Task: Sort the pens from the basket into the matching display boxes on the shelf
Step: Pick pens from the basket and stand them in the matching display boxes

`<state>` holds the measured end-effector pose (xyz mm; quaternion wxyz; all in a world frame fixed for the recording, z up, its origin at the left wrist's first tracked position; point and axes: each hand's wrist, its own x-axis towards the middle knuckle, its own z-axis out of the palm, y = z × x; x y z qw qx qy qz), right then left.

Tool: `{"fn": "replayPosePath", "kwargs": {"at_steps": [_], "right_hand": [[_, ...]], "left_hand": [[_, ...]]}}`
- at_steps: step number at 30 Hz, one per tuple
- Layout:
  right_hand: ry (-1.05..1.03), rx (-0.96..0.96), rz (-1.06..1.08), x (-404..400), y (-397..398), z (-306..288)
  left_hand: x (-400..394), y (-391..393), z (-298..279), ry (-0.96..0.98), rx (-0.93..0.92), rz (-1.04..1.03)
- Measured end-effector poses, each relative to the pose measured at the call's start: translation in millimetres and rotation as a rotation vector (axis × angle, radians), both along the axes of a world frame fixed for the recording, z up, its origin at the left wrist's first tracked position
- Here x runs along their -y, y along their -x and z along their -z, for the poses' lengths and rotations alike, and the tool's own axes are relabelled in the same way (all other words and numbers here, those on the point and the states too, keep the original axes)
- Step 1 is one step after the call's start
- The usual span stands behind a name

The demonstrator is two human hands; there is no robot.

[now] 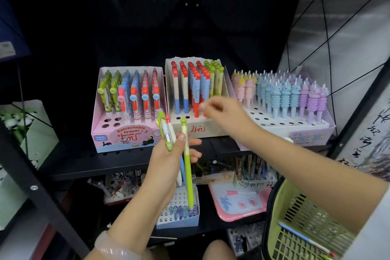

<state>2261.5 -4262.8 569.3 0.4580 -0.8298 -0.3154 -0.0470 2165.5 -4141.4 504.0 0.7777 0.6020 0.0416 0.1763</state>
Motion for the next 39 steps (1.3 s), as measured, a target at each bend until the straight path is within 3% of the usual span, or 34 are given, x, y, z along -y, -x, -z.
{"fn": "replayPosePath", "kwargs": {"at_steps": [3, 6, 13, 20, 26, 32, 35, 39], "right_hand": [[0.006, -0.289, -0.227, -2.9, 22.2, 15.0], [-0.122, -0.402, -0.233, -3.7, 26.9, 20.2], [-0.294, -0.149, 0.030, 6.8, 2.1, -11.6], [-0.332, 0.224, 0.398, 19.9, -50.8, -39.4], [-0.089, 0.343, 0.322, 1.3, -61.5, -21.9], [0.041, 0.397, 0.342, -1.7, -67.8, -24.7], [0.198, 0.376, 0.291, -6.1, -67.2, -20.6], [0.214, 0.293, 0.294, -8.4, -62.2, -11.2]], "left_hand": [[5.8, -1.1, -0.2, -0.014, -0.005, -0.019], [9.7, -0.1, 1.4, 0.008, -0.016, -0.029], [6.4, 1.4, 4.8, 0.188, -0.091, 0.000], [3.2, 2.9, 9.0, 0.099, -0.110, 0.019], [-4.4, 5.7, 10.3, 0.011, -0.120, -0.037], [-7.0, 3.4, 9.2, 0.043, -0.087, -0.056], [-1.2, 4.6, 8.7, 0.037, -0.061, -0.058], [3.6, 9.2, 8.0, -0.006, -0.067, -0.053]]}}
